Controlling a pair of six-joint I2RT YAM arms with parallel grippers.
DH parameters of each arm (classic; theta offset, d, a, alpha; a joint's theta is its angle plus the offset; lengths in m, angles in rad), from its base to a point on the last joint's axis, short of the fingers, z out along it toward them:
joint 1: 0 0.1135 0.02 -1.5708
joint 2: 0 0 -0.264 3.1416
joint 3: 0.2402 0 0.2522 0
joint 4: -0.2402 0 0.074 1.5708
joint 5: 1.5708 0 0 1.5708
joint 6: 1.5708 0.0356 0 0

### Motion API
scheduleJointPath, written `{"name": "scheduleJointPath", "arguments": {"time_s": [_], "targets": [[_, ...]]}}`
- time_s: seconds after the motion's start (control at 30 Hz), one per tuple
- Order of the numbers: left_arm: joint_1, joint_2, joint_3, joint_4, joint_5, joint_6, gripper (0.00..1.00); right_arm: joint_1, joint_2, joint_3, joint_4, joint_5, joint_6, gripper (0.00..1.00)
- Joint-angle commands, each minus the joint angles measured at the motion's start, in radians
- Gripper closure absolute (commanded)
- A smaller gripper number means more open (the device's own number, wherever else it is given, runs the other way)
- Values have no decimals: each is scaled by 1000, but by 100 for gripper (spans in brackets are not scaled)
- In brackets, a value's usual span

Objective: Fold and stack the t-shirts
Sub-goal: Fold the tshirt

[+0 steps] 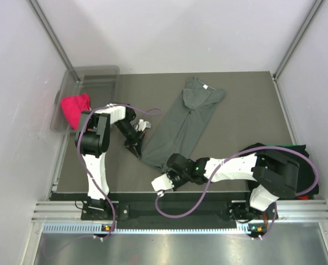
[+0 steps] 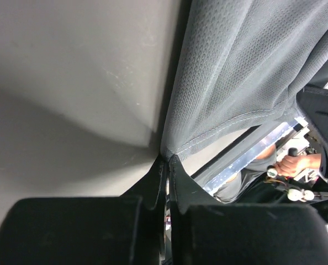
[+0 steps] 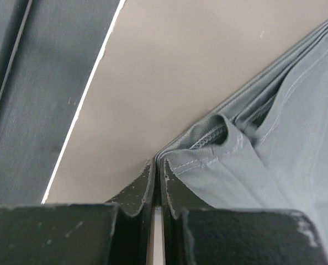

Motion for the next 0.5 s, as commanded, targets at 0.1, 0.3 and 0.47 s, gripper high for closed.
{"name": "scheduleJointPath", "arguments": {"time_s": [0.1, 0.3, 0.47], "targets": [[-10, -66, 140, -55, 71, 59, 100, -6, -143, -15, -119, 70, -17, 100], [-59, -29, 370, -118, 106, 74, 100, -130, -206, 2, -137, 87, -37, 100], [-89, 55, 601, -91, 86, 21, 100, -237, -227, 10, -107, 99, -54, 100]]}}
